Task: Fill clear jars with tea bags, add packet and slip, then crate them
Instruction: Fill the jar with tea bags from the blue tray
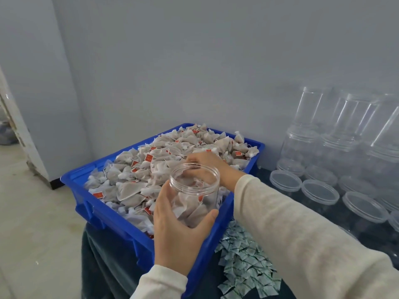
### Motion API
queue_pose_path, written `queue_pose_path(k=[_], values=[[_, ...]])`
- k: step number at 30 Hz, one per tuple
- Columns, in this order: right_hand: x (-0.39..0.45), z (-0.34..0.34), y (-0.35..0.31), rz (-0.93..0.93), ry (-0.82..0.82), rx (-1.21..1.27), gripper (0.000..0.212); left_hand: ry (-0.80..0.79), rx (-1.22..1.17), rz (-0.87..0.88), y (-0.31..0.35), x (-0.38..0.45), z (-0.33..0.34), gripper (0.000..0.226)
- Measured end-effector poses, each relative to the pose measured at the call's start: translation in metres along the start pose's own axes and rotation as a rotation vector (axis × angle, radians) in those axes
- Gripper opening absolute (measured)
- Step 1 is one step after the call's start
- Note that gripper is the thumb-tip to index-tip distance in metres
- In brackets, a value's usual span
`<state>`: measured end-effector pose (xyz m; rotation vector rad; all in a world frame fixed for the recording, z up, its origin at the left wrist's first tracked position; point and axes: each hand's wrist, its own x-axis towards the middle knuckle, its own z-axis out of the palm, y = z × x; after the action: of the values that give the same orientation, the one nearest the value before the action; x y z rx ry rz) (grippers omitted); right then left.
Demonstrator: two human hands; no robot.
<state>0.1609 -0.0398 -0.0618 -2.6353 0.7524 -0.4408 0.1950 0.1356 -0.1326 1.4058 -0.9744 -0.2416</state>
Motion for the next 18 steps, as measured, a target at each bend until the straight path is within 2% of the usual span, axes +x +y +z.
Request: queue_pose_path(k=[5,13,18], values=[[-0.02,-0.037,0.0,0.053,-0.003,0.136,0.015,-0.017,0.0,0.003,0.0,0.0,0.005,0.1],[-0.044,-0.105,-0.017,0.012,0.258,0.243,0.015,-0.027,0.006,-0.037,0.003,0.001,0.011,0.108],[-0.06,-0.135,-0.033,-0.055,0.305,0.294,0.013,-0.05,0.032,-0.04,0.001,0.002,0.014,0.109]])
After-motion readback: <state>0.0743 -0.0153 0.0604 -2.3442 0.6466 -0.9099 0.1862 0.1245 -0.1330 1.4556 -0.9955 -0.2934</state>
